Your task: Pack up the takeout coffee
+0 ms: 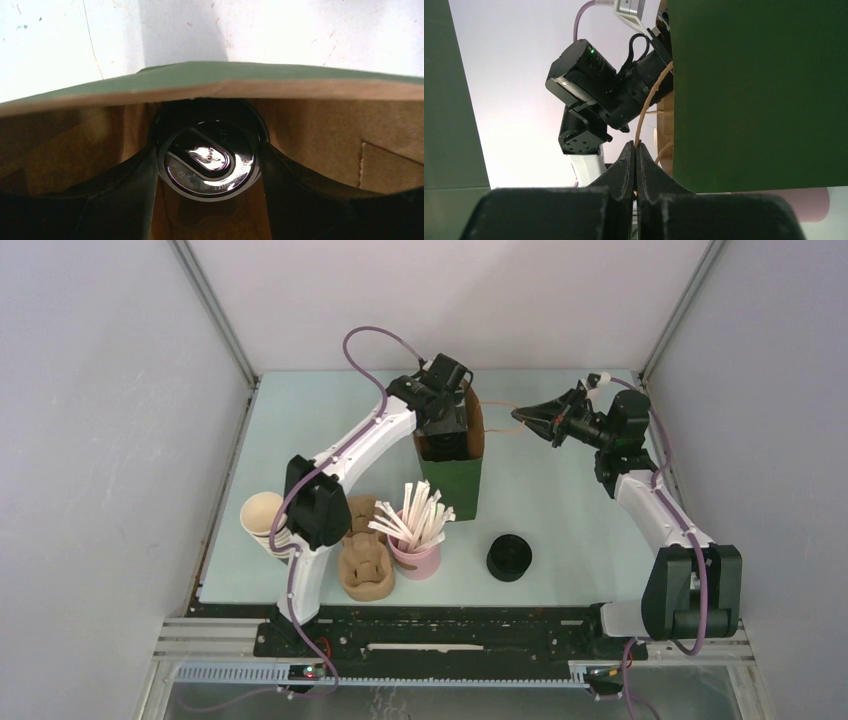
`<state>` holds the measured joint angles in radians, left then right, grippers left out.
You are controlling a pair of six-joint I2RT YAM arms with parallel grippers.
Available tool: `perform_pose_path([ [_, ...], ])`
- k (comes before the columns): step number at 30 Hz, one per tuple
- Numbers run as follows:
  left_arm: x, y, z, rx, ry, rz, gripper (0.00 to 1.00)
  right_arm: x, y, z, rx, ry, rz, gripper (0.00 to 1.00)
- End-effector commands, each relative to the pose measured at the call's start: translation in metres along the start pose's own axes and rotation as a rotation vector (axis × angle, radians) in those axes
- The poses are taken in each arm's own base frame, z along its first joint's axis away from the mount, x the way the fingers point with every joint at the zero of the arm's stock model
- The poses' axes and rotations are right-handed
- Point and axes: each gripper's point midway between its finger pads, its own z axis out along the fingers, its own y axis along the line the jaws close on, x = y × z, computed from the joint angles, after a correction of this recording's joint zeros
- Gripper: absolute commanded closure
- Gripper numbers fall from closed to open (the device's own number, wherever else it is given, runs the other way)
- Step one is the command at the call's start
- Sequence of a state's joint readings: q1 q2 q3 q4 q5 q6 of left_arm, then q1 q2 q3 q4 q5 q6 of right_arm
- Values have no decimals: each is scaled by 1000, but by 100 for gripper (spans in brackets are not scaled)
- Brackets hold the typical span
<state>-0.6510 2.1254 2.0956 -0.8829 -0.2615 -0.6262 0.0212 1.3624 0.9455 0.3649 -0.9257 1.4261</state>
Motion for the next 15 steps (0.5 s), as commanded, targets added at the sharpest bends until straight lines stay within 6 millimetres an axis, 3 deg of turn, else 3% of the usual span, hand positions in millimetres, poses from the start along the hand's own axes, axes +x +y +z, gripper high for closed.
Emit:
perform_pose_path([
  [1, 22, 11, -10, -29, 124, 23, 61, 5, 28, -6, -44, 9, -98, 97],
  [7, 37, 18, 15, -64, 174, 16, 60, 7, 28, -8, -42, 16, -101, 97],
  [12, 20, 20, 30, -66, 91, 22, 61, 14, 20, -9, -9, 32, -113, 97],
  [15, 23, 25, 43, -95, 85, 14, 62, 13, 18, -10, -1, 31, -114, 97],
])
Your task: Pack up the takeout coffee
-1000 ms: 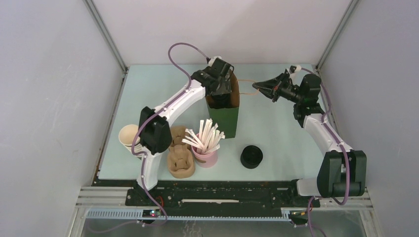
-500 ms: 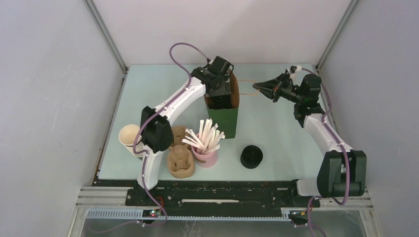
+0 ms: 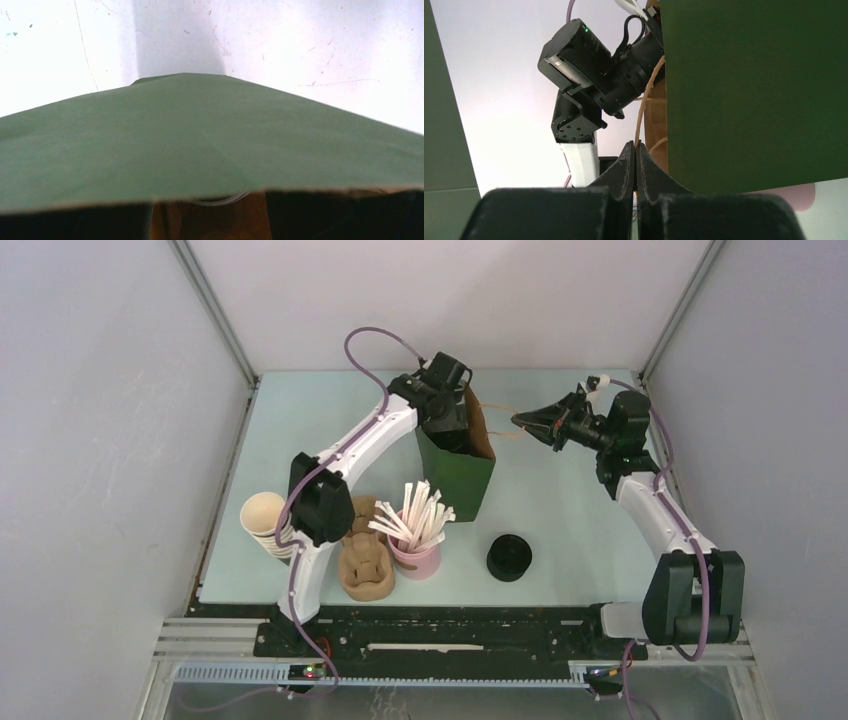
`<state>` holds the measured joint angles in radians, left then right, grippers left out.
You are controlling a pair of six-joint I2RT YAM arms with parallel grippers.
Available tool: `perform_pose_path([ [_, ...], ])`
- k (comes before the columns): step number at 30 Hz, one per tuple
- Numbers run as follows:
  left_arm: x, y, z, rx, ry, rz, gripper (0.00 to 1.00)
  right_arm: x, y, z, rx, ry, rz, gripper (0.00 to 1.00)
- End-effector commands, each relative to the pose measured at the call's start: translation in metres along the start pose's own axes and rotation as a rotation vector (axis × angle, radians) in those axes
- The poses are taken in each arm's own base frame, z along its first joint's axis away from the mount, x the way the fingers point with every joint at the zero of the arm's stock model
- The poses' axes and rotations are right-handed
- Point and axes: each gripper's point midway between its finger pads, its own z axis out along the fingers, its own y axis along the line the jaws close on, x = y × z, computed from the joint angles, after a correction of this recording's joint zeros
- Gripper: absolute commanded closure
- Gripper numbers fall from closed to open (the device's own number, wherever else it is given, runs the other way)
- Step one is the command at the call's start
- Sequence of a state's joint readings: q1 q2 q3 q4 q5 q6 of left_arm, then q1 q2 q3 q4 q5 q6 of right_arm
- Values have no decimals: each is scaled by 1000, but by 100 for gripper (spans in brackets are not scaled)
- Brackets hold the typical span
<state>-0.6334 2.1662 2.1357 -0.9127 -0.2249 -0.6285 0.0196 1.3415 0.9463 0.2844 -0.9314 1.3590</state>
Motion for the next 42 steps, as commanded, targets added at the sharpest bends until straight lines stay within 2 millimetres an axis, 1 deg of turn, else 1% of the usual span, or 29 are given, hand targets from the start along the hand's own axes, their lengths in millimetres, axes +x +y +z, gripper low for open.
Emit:
perform_pose_path([
  [1, 19, 23, 38, -101, 40, 26, 63, 7, 25, -7, -34, 18, -94, 97],
  [3, 25, 25, 47, -112, 56, 19, 62, 5, 24, -9, -33, 11, -92, 97],
  [5, 30, 25, 51, -110, 72, 15, 62, 4, 24, -9, -33, 12, -88, 97],
  [7, 31, 27, 48, -119, 75, 19, 62, 4, 24, -8, -35, 12, -86, 97],
  [8, 29, 28, 44, -120, 70, 20, 60, 4, 25, -8, -37, 12, -88, 97],
  [13, 20, 24, 27, -85, 69, 5, 46, 2, 29, -6, -54, 6, -87, 97],
  [16, 16, 19, 13, -55, 70, -4, 30, 5, 35, -4, -55, 14, -116, 97],
  [18, 9, 13, 3, -26, 60, -11, 22, 8, 38, -3, -52, 23, -136, 97],
  [20, 4, 9, -6, -9, 55, -25, 17, 11, 41, -1, -59, 29, -142, 97],
  [23, -2, 2, -18, 29, 47, -39, 13, 15, 44, 2, -71, 40, -142, 97],
  [24, -4, 1, -22, 35, 41, -41, 7, 17, 45, 3, -75, 44, -143, 97],
  [25, -6, 1, -25, 37, 36, -41, 4, 19, 47, 4, -79, 48, -148, 97],
  [29, -16, 3, -39, 42, 6, -40, 4, 22, 48, 6, -80, 54, -153, 97],
  [32, -25, 4, -49, 51, -22, -32, 8, 23, 47, 7, -78, 55, -160, 97],
  [34, -31, 4, -56, 54, -43, -27, 9, 25, 45, 8, -70, 61, -161, 97],
  [42, -36, 6, -70, 58, -64, -25, 3, 28, 42, 8, -61, 72, -175, 98],
])
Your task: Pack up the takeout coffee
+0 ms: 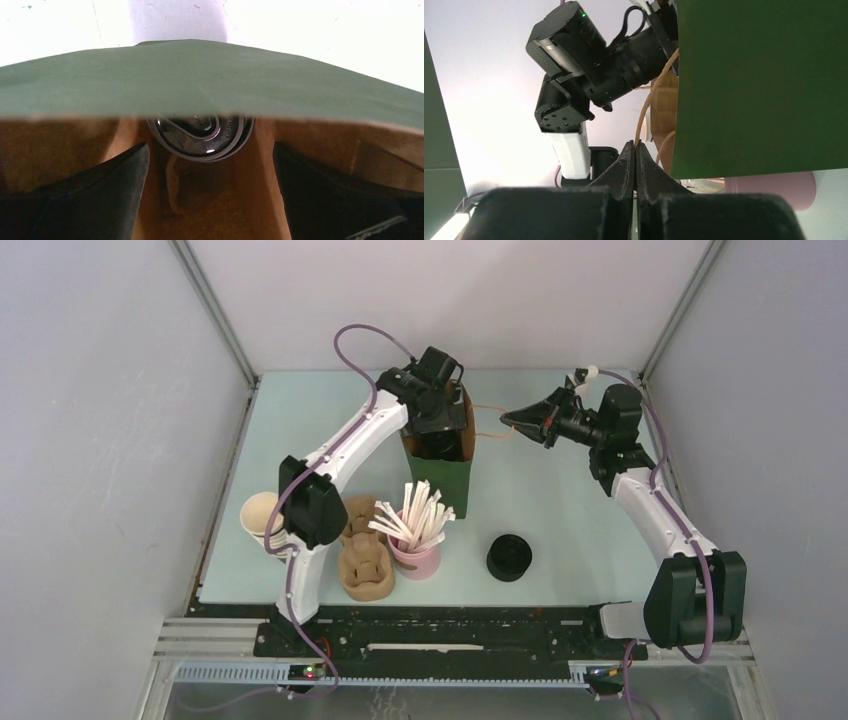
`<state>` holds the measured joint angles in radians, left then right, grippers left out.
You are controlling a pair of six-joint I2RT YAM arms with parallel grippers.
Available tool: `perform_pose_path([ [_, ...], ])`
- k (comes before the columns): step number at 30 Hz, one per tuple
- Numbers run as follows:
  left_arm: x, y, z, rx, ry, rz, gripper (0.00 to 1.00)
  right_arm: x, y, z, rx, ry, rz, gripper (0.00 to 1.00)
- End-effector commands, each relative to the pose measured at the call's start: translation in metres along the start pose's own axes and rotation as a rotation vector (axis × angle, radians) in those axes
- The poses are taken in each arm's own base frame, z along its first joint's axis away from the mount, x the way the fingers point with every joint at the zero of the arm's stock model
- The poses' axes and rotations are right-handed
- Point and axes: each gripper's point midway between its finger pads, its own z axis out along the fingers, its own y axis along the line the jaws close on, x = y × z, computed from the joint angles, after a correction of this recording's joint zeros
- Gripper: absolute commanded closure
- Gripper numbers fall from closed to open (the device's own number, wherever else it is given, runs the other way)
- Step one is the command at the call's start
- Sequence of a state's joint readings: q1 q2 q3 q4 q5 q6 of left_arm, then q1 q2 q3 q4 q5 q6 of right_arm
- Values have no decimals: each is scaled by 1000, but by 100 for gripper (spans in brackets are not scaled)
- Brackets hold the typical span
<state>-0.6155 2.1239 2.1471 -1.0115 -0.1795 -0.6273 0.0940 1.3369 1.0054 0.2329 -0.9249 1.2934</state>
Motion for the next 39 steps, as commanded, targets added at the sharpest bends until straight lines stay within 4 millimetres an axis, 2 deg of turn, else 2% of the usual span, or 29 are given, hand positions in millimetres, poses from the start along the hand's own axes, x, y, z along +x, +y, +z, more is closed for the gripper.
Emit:
perform_pose_path([
  [1, -38, -5, -50, 59, -123, -17, 2, 4, 26, -4, -45, 6, -98, 98],
  [11, -42, -5, -62, 71, -141, -11, 4, 1, 22, -5, -38, 4, -97, 99],
  [15, -44, -6, -66, 79, -150, -3, 12, 0, 21, -6, -34, -4, -98, 100],
  [20, -45, -6, -68, 77, -153, -11, 22, -6, 29, -7, -58, -31, -102, 100],
  [27, -46, -18, -81, 120, -162, -13, 37, -16, 33, -5, -73, -70, -86, 100],
  [31, -52, -24, -94, 152, -187, 4, 40, -16, 33, -3, -74, -75, -85, 100],
  [39, -64, -45, -136, 290, -238, 41, 38, -19, 31, -5, -58, -101, -98, 100],
])
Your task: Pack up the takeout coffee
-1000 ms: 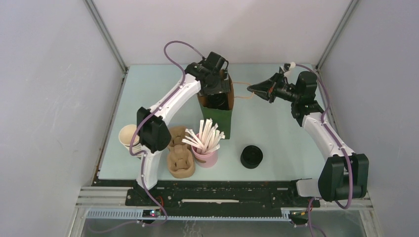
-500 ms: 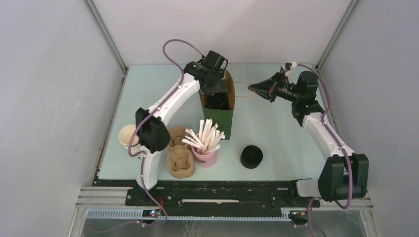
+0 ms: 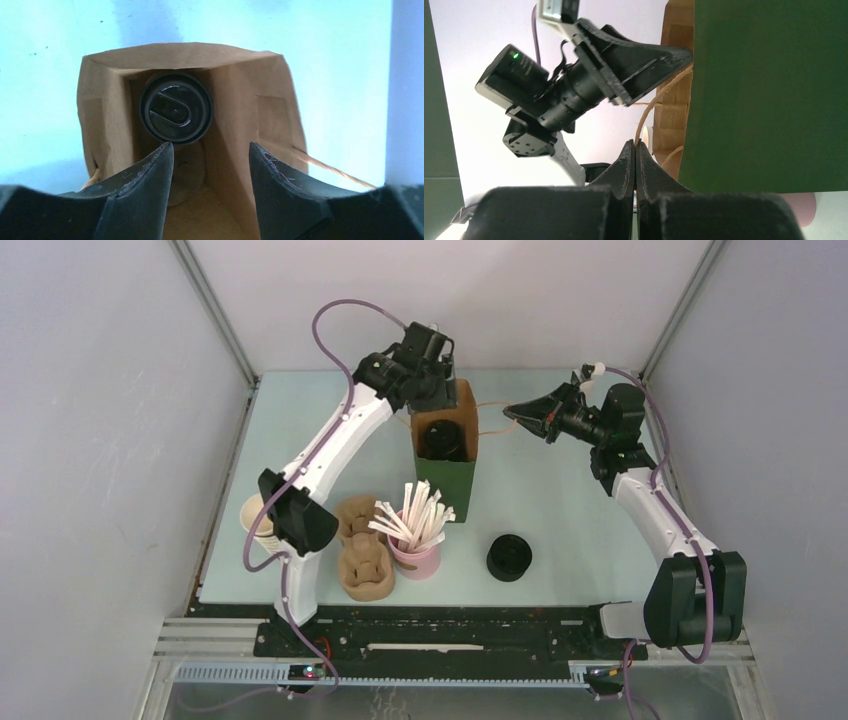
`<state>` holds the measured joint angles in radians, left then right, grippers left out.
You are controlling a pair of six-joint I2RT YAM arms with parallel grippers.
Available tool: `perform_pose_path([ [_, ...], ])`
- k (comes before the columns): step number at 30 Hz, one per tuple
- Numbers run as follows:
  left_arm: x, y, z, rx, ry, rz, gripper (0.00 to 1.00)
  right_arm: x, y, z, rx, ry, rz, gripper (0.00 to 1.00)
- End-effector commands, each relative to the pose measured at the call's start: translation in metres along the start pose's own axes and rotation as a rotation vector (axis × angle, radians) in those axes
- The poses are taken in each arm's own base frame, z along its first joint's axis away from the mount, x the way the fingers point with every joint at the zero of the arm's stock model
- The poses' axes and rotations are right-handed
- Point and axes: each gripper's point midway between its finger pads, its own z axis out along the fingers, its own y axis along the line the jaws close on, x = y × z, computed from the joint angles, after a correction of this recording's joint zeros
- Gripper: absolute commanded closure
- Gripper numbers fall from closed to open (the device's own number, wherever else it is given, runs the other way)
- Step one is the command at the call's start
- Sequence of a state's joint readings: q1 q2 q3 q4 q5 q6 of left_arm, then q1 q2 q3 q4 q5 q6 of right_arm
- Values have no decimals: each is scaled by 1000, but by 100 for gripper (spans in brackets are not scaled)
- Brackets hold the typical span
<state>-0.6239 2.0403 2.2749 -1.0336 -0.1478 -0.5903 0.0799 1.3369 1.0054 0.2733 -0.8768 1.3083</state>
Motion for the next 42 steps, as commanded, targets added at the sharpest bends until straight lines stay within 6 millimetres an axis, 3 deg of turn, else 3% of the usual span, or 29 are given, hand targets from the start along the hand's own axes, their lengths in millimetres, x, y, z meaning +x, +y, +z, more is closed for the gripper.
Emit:
perform_pose_path([
  [1, -34, -33, -66, 185, -112, 34, 37, -6, 25, -4, -38, -44, -84, 100],
  [6, -48, -56, -115, 350, -182, 99, 30, -16, 24, -14, -10, -103, -107, 100],
  [9, -62, -58, -148, 397, -260, 129, 27, -23, 26, -18, -13, -131, -127, 100],
  [14, -78, -42, -193, 393, -361, 137, 22, -35, 32, -23, -26, -180, -142, 100],
  [19, -71, -14, -223, 350, -399, 127, 13, -36, 34, -25, -26, -195, -151, 100],
  [25, -27, 27, -237, 280, -358, 92, 9, -52, 41, -34, -16, -232, -181, 100],
  [32, 48, 74, -221, 200, -205, 28, 9, -64, 54, -34, -16, -249, -209, 100],
  [35, 83, 79, -210, 210, -69, 40, 11, -66, 55, -35, -18, -250, -209, 100],
  [37, 102, 81, -203, 209, 24, 48, 20, -67, 52, -39, -2, -251, -213, 100],
  [39, 110, 85, -200, 188, 57, 31, 27, -67, 49, -43, 18, -258, -221, 100],
  [42, 124, 90, -190, 176, 96, 20, 29, -67, 47, -50, 39, -269, -230, 100],
])
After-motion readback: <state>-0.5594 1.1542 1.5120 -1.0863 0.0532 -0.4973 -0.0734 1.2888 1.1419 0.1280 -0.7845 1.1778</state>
